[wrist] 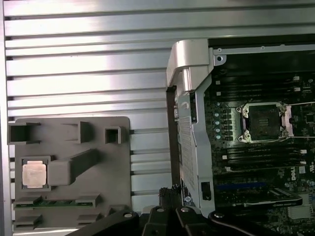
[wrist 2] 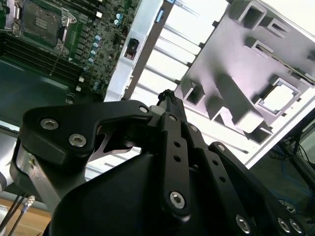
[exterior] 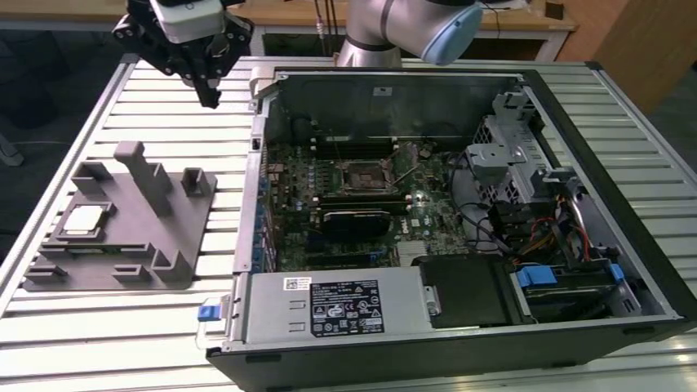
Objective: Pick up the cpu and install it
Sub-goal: 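Reach for the cpu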
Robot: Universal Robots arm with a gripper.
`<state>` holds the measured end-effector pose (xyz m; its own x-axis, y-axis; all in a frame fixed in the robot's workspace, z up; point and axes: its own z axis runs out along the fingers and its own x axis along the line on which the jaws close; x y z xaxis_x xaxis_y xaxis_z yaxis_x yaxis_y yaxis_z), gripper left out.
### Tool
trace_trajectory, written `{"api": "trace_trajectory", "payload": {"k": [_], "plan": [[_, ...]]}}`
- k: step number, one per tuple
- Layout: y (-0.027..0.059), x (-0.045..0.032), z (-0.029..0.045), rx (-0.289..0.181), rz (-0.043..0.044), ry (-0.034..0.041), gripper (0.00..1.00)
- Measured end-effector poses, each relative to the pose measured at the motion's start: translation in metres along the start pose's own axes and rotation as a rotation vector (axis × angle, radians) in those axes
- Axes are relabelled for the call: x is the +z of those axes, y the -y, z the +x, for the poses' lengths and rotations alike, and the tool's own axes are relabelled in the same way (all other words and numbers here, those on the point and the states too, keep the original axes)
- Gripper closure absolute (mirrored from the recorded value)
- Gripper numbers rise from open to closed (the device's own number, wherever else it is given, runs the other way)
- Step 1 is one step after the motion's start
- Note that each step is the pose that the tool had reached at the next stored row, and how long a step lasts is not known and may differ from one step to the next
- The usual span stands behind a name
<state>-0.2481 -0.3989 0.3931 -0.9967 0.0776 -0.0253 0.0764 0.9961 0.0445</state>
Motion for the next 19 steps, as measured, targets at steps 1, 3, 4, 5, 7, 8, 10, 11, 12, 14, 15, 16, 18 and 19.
{"api": "trace_trajectory", "payload": {"k": [1,3,4,5,7,8,10,11,12,14,15,16,18,19], "plan": [[0.0001,0.0000,0.0016,0.000,0.0000,0.0000,0.89],[0.0004,-0.0001,0.0050,0.001,0.0001,0.0000,0.89],[0.0005,-0.0001,0.0069,0.001,0.0002,0.0000,0.89],[0.0007,-0.0001,0.0088,0.001,0.0001,0.0000,0.89],[0.0010,-0.0001,0.0122,0.002,0.0000,0.0001,0.89],[0.0011,-0.0001,0.0139,0.002,0.0001,0.0001,0.89],[0.0013,-0.0001,0.0172,0.002,0.0001,0.0001,0.89],[0.0015,-0.0001,0.0189,0.003,0.0002,0.0001,0.89],[0.0016,-0.0001,0.0206,0.003,0.0002,0.0001,0.89],[0.0019,0.0001,0.0242,0.003,0.0001,0.0001,0.89],[0.0020,0.0003,0.0259,0.003,0.0001,0.0002,0.89],[0.0022,0.0005,0.0277,0.004,0.0002,0.0001,0.89],[0.0025,0.0009,0.0316,0.004,0.0002,0.0002,0.89],[0.0027,0.0012,0.0335,0.004,0.0002,0.0002,0.89]]}}
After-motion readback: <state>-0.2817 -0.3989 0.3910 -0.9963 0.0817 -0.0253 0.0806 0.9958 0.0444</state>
